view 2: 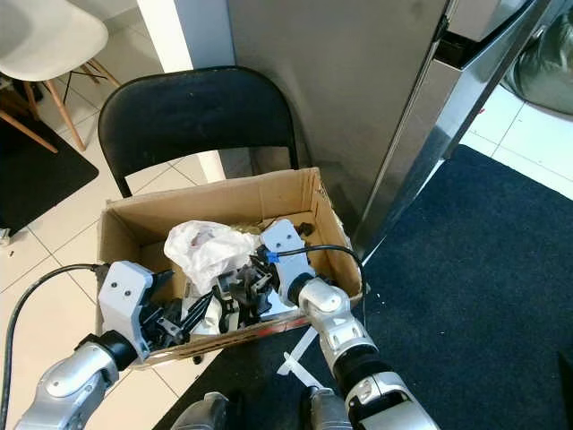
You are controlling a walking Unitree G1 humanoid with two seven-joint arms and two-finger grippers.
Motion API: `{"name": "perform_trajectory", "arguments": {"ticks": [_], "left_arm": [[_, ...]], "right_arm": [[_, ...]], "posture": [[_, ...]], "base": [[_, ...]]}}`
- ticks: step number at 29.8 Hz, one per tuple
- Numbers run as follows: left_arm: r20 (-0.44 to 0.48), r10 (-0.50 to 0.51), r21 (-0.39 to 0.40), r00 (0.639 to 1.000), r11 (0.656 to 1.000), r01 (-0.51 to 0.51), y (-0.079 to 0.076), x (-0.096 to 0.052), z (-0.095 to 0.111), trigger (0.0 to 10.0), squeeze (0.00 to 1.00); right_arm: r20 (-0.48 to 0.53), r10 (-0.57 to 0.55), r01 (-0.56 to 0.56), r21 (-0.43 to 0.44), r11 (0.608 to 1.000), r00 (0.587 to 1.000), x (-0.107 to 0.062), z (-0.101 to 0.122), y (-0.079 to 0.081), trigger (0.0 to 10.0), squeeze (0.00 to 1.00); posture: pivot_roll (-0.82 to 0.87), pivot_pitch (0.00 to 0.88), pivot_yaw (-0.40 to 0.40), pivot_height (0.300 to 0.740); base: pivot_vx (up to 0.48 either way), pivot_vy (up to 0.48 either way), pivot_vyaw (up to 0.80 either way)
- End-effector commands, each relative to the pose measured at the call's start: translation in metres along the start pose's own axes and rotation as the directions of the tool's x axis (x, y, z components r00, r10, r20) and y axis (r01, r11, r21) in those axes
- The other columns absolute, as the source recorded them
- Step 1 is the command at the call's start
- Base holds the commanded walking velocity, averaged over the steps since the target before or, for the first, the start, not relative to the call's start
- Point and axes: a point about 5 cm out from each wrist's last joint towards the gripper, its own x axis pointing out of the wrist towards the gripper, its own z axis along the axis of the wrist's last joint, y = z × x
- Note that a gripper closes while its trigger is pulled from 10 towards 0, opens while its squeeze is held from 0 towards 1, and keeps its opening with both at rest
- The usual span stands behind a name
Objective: Picking trash to rubbish bin
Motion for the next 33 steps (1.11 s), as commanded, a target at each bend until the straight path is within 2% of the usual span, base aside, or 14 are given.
{"name": "perform_trajectory", "arguments": {"ticks": [1, 2, 4, 5, 6, 7, 10, 11, 12, 16, 21, 24, 28, 33], "left_arm": [[-0.032, 0.000, 0.005, 0.999, 1.000, 0.000, 0.001, -0.005, -0.006, 10.0, 0.00], [-0.032, 0.001, 0.007, 0.999, 1.000, 0.000, 0.001, -0.004, -0.006, 10.0, 0.00], [-0.033, 0.001, 0.009, 0.999, 1.000, -0.001, 0.002, -0.004, -0.007, 10.0, 0.00], [-0.031, 0.011, 0.013, 0.999, 1.000, -0.010, 0.003, -0.004, -0.006, 10.0, 0.00], [-0.030, 0.021, 0.019, 0.999, 1.000, -0.021, 0.004, -0.004, -0.007, 10.0, 0.00], [-0.017, 0.091, 0.057, 0.996, 0.994, -0.090, 0.012, -0.004, -0.006, 10.0, 0.00], [-0.012, 0.129, 0.069, 0.992, 0.989, -0.128, 0.018, -0.005, -0.006, 10.0, 0.00], [0.001, 0.192, 0.050, 0.981, 0.980, -0.192, 0.028, -0.007, -0.005, 10.0, 0.00], [0.014, 0.229, 0.032, 0.973, 0.973, -0.229, 0.033, -0.007, -0.003, 10.0, 0.00], [0.018, 0.263, 0.004, 0.965, 0.965, -0.263, 0.036, -0.007, -0.002, 10.0, 0.00], [0.008, 0.361, -0.056, 0.933, 0.931, -0.360, 0.040, -0.008, -0.002, 10.0, 0.00], [-0.044, 0.424, -0.048, 0.905, 0.904, -0.426, 0.038, -0.008, -0.006, 10.0, 0.00], [-0.035, 0.446, -0.054, 0.894, 0.893, -0.447, 0.031, -0.005, -0.004, 10.0, 0.00], [0.004, 0.465, -0.069, 0.885, 0.883, -0.464, 0.022, 0.003, 0.002, 10.0, 0.00]], "right_arm": [[-0.015, -0.009, 0.009, 0.023, 1.000, 1.000, -0.001, -0.006, 0.002, 10.0, 1.00], [-0.007, -0.024, 0.024, 0.023, 0.999, 1.000, -0.001, -0.004, 0.001, 10.0, 0.11], [0.003, -0.038, 0.038, 0.025, 0.999, 0.999, -0.001, -0.003, -0.001, 10.0, 0.11], [0.014, -0.044, 0.044, 0.024, 0.999, 0.999, -0.002, -0.002, -0.002, 10.0, 0.00], [0.022, -0.053, 0.052, 0.025, 0.998, 0.998, -0.003, -0.002, -0.003, 10.0, 0.00], [0.061, -0.130, 0.125, 0.080, 0.989, 0.990, -0.011, 0.001, -0.014, 10.0, 0.00], [0.079, -0.179, 0.169, 0.119, 0.978, 0.981, -0.017, 0.001, -0.021, 10.0, 0.00], [0.098, -0.232, 0.213, 0.168, 0.962, 0.968, -0.031, -0.002, -0.030, 10.0, 0.00], [0.106, -0.233, 0.213, 0.170, 0.962, 0.967, -0.040, -0.005, -0.031, 10.0, 0.00], [0.114, -0.228, 0.209, 0.161, 0.965, 0.967, -0.046, -0.007, -0.029, 10.0, 0.00], [0.149, -0.295, 0.264, 0.197, 0.944, 0.944, -0.055, -0.005, -0.034, 10.0, 0.00], [0.188, -0.364, 0.324, 0.212, 0.922, 0.912, -0.069, -0.001, -0.041, 10.0, 0.00], [0.199, -0.411, 0.366, 0.227, 0.903, 0.890, -0.083, -0.001, -0.045, 10.0, 0.00], [0.093, -0.433, 0.403, 0.235, 0.884, 0.896, -0.095, -0.021, -0.046, 10.0, 0.00]], "posture": [[0.06, 0.249, -0.003, 0.740], [0.06, 0.246, -0.004, 0.740], [0.06, 0.245, -0.004, 0.740], [0.06, 0.237, -0.010, 0.740], [0.06, 0.221, -0.020, 0.740], [0.06, 0.203, -0.026, 0.740], [0.06, 0.195, -0.028, 0.740], [0.05, 0.171, -0.035, 0.740], [0.05, 0.167, -0.035, 0.740], [0.05, 0.161, -0.038, 0.740], [0.04, 0.145, -0.037, 0.740], [0.05, 0.132, -0.036, 0.740], [0.04, 0.121, -0.038, 0.740], [0.05, 0.122, -0.053, 0.740]], "base": [[0.000, 0.000, 0.00], [0.000, 0.000, 0.00], [0.000, 0.000, 0.00], [0.000, 0.000, 0.00], [0.000, 0.000, 0.00], [0.000, 0.000, 0.00], [0.000, 0.000, 0.00], [0.000, 0.000, 0.00], [0.000, 0.000, 0.00], [0.000, 0.000, 0.00], [0.000, 0.000, 0.00], [0.000, 0.000, 0.00], [0.000, 0.000, 0.00], [0.000, 0.000, 0.00]]}}
